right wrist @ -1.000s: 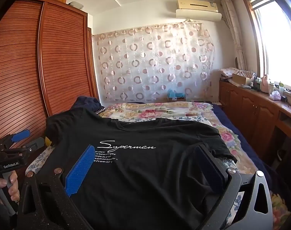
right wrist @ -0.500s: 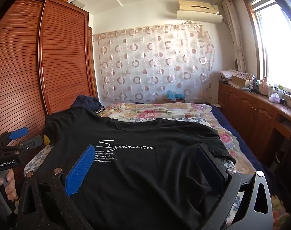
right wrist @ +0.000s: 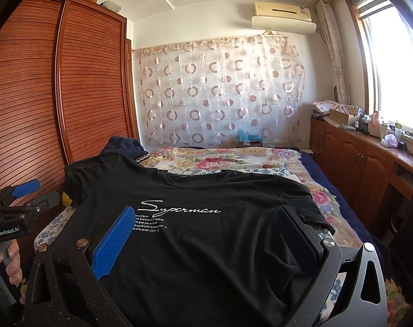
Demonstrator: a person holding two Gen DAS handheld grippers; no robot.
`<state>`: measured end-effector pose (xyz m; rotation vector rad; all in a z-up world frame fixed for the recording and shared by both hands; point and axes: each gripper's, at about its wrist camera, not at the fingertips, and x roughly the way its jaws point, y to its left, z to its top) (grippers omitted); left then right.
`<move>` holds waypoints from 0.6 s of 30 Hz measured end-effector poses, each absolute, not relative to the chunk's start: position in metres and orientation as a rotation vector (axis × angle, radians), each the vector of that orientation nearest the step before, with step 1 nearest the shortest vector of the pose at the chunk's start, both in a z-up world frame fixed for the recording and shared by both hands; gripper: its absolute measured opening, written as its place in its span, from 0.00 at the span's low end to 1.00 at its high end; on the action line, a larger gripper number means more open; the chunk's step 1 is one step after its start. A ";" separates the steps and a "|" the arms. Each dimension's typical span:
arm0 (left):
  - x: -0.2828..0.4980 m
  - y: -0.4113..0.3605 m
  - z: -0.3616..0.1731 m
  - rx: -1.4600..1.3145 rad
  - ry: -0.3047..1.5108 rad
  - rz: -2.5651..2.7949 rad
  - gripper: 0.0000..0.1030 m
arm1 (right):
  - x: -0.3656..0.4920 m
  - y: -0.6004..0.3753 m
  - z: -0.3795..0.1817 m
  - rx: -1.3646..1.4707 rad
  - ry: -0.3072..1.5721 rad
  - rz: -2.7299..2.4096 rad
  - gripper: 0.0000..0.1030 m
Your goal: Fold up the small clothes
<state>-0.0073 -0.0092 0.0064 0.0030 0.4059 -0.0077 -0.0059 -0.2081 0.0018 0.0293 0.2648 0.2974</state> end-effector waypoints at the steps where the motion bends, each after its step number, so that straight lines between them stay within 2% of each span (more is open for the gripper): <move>1: -0.007 -0.009 0.006 0.003 0.406 -0.008 0.93 | -0.005 -0.208 0.002 0.028 0.264 0.298 1.00; 18: -0.008 -0.009 0.006 0.004 0.404 -0.007 0.93 | -0.006 -0.207 0.002 0.026 0.258 0.297 1.00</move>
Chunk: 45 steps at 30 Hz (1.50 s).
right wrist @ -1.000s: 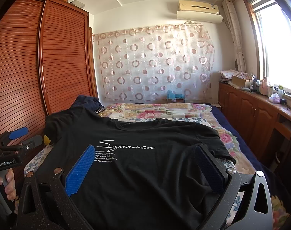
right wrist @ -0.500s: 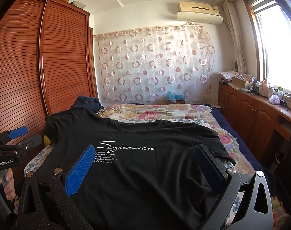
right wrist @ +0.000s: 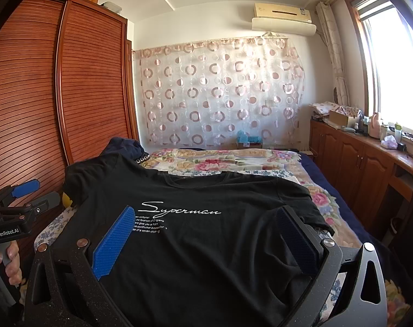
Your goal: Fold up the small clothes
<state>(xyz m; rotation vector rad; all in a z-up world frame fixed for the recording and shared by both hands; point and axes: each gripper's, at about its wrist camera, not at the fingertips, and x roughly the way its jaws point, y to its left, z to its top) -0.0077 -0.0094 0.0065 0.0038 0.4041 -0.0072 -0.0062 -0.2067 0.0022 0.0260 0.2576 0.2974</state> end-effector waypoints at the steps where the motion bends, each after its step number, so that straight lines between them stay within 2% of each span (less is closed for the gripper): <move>1: -0.008 -0.009 0.006 0.004 0.404 -0.007 0.93 | -0.006 -0.207 0.002 0.026 0.258 0.298 1.00; 45: -0.005 -0.009 0.003 -0.004 0.434 -0.007 0.93 | 0.003 -0.199 -0.008 -0.003 0.264 0.302 1.00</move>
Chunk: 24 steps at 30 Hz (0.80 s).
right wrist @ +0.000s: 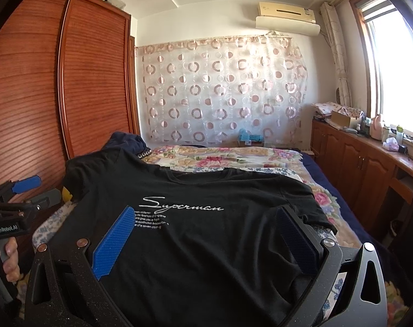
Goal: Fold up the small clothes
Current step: 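Lower the left gripper onto the shirt side by the yellow plush and grasp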
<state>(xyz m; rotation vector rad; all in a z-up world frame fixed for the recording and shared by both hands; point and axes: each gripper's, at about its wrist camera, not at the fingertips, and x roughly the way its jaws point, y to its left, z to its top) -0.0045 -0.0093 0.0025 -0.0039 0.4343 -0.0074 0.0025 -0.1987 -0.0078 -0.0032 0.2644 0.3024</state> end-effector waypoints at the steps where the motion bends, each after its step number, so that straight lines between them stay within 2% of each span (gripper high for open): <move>1: -0.002 -0.006 0.000 -0.004 0.444 -0.001 0.93 | 0.004 -0.197 -0.010 -0.004 0.264 0.308 1.00; 24: 0.047 0.112 -0.049 -0.056 0.574 0.146 0.93 | 0.085 -0.179 -0.029 -0.053 0.338 0.515 1.00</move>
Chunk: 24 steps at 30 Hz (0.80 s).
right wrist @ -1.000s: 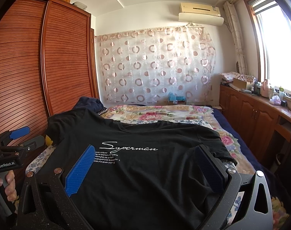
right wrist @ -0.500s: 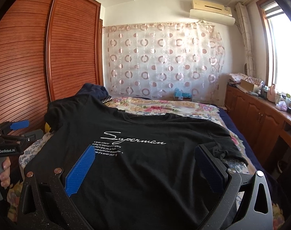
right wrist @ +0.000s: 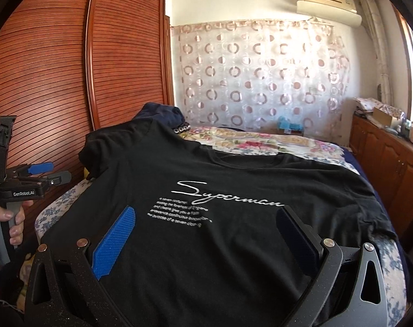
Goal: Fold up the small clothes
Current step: 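Lower the left gripper onto the shirt side by the yellow plush and grasp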
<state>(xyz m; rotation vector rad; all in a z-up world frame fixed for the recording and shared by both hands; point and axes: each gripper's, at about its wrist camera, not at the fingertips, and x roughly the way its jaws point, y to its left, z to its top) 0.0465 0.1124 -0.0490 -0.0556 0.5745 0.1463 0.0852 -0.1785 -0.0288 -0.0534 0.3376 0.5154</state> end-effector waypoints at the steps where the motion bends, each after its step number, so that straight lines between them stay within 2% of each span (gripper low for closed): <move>1: 0.049 0.116 -0.050 -0.055 0.579 0.154 0.93 | 0.088 -0.180 -0.029 -0.055 0.340 0.523 1.00; 7: 0.066 0.143 -0.051 -0.084 0.596 0.179 0.89 | 0.102 -0.182 -0.031 -0.068 0.359 0.564 1.00; 14: 0.097 0.168 -0.068 -0.143 0.661 0.173 0.71 | 0.114 -0.180 -0.029 -0.082 0.387 0.592 1.00; 21: 0.125 0.187 -0.086 -0.207 0.719 0.179 0.70 | 0.125 -0.167 -0.024 -0.119 0.420 0.619 1.00; 22: 0.126 0.189 -0.087 -0.218 0.720 0.170 0.69 | 0.127 -0.165 -0.022 -0.123 0.429 0.629 1.00; 24: 0.128 0.191 -0.089 -0.242 0.715 0.151 0.58 | 0.133 -0.162 -0.020 -0.128 0.444 0.643 1.00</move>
